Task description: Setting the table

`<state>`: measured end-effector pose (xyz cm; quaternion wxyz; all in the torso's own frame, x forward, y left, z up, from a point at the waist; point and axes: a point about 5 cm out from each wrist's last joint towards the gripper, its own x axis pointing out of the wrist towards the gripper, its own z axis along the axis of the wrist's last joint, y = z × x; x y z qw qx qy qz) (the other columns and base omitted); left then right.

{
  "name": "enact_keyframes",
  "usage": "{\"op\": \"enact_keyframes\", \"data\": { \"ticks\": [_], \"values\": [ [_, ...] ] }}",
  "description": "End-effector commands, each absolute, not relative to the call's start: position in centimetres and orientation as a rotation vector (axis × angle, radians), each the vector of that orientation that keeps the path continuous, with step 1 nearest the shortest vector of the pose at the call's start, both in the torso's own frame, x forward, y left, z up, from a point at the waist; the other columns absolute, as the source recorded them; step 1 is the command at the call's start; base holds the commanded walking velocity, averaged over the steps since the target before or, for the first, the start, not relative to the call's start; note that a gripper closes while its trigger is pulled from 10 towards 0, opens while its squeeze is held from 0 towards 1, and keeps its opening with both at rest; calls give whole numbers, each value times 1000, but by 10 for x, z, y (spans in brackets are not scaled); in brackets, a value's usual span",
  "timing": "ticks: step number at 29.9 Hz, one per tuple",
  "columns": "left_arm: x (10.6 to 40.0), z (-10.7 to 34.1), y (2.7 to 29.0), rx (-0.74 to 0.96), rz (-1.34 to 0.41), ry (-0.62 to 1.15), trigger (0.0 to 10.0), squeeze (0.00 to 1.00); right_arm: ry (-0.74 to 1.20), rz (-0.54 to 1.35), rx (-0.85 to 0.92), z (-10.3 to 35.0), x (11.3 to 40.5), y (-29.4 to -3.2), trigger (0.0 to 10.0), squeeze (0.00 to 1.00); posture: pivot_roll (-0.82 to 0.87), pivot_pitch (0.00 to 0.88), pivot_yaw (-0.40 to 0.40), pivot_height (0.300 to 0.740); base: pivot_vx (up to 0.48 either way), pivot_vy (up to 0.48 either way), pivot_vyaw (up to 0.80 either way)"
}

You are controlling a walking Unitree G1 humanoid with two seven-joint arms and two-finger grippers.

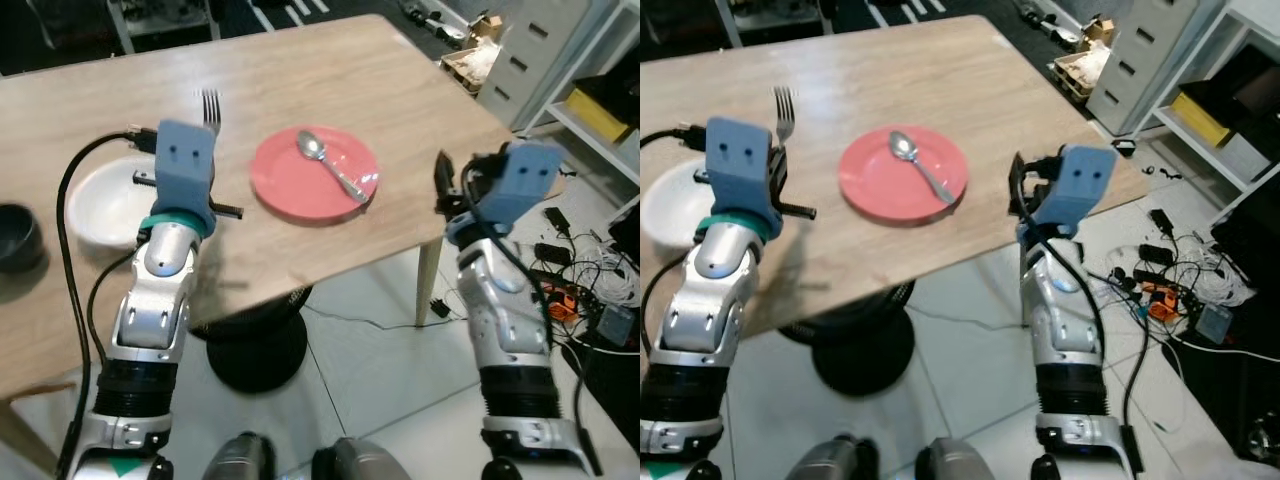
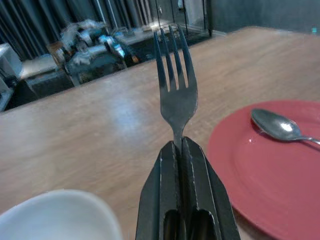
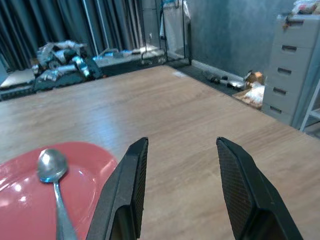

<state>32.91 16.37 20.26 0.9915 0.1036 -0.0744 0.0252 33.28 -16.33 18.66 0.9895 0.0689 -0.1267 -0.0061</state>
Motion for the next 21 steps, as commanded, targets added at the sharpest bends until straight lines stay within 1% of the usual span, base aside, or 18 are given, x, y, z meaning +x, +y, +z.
{"op": "enact_keyframes", "data": {
  "ticks": [1, 20, 21],
  "values": [
    [329, 199, 165, 197, 57, -130, 10000, 0, -240, -13, 134, 183, 332, -163, 10000, 0, -82, 65, 24, 740, 0, 0, 0],
    [329, 197, 162, 204, 31, -121, 10000, 0, -240, -15, 138, 182, 331, -162, 10000, 0, -81, 68, 29, 740, 0, 0, 0],
    [330, 197, 162, 216, 37, -113, 10000, 0, -240, -14, 138, 182, 331, -162, 10000, 0, -81, 68, 29, 740, 285, 0, 0]
  ]
}}
